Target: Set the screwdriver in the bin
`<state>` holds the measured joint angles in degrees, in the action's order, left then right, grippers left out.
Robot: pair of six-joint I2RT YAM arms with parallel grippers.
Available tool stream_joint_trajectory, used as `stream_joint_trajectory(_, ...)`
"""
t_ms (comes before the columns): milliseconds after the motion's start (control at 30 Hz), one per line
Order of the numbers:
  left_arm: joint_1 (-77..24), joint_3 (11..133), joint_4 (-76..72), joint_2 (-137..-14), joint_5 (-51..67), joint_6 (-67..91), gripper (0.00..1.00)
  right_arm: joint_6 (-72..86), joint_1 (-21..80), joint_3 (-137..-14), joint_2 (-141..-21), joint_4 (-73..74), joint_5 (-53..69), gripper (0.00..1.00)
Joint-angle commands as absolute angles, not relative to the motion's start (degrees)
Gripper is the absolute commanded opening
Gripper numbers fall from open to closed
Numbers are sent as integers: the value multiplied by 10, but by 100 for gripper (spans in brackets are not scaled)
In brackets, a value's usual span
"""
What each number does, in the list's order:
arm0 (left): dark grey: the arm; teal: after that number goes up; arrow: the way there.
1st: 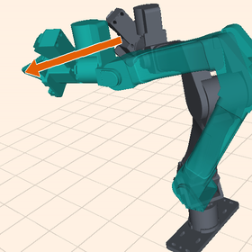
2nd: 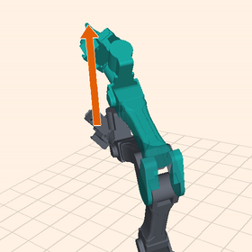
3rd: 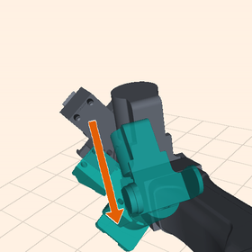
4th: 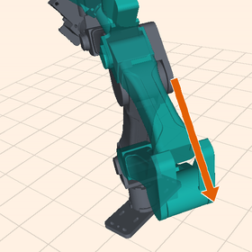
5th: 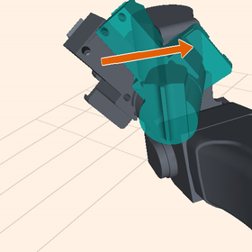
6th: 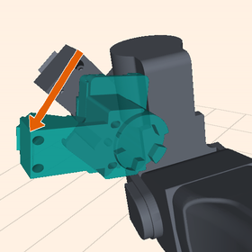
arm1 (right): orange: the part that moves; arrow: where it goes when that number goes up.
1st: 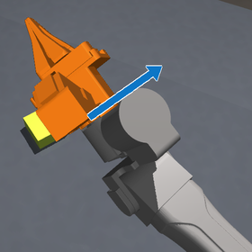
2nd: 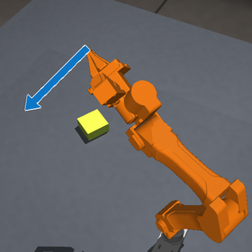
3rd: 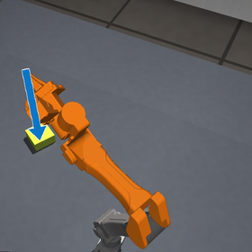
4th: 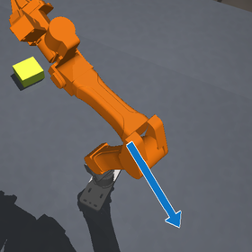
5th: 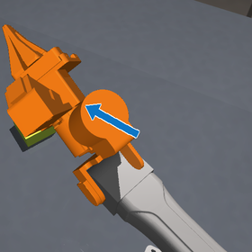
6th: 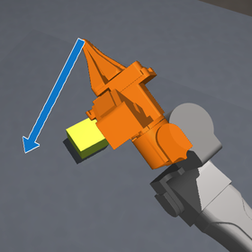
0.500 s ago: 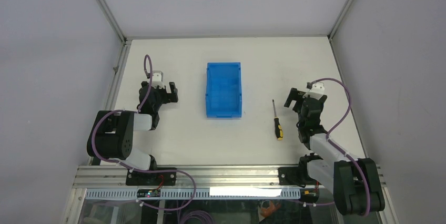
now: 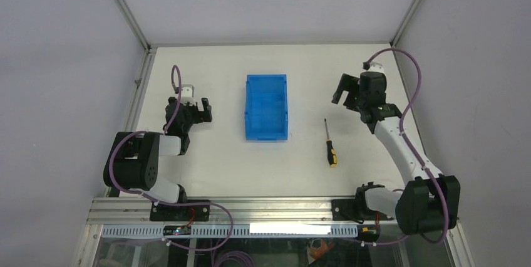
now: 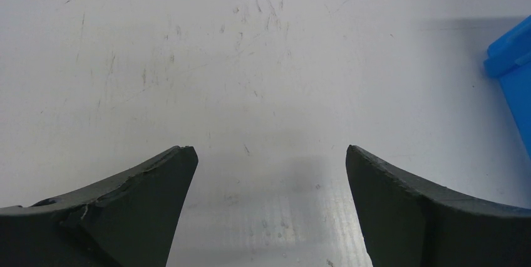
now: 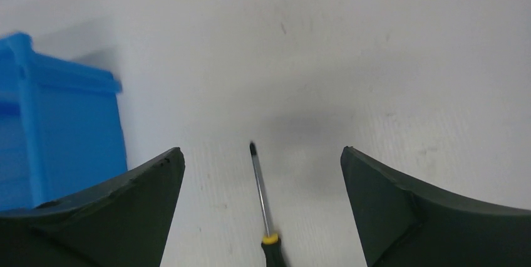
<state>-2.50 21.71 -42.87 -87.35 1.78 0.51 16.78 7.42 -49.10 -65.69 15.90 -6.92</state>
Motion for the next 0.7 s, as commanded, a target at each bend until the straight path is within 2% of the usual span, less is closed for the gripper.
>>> stream_joint_trajectory(0,-22,221,-458,-863,21,7,99,211,116,-502,-684,404,-44,99)
stream_joint_trajectory(233,-22,221,-458,-863,20,7,99,287,190,-446,-659,433,-71,99)
stream_joint_trajectory(433,-22,221,-458,-863,21,7,99,331,223,-410,-707,425,-106,96)
stream_joint_trajectory(567,-23,221,-458,-863,21,7,99,342,234,-401,-737,405,-114,87)
stream_joint_trajectory(667,-22,221,-458,-863,21,7,99,351,239,-399,-761,399,-117,77)
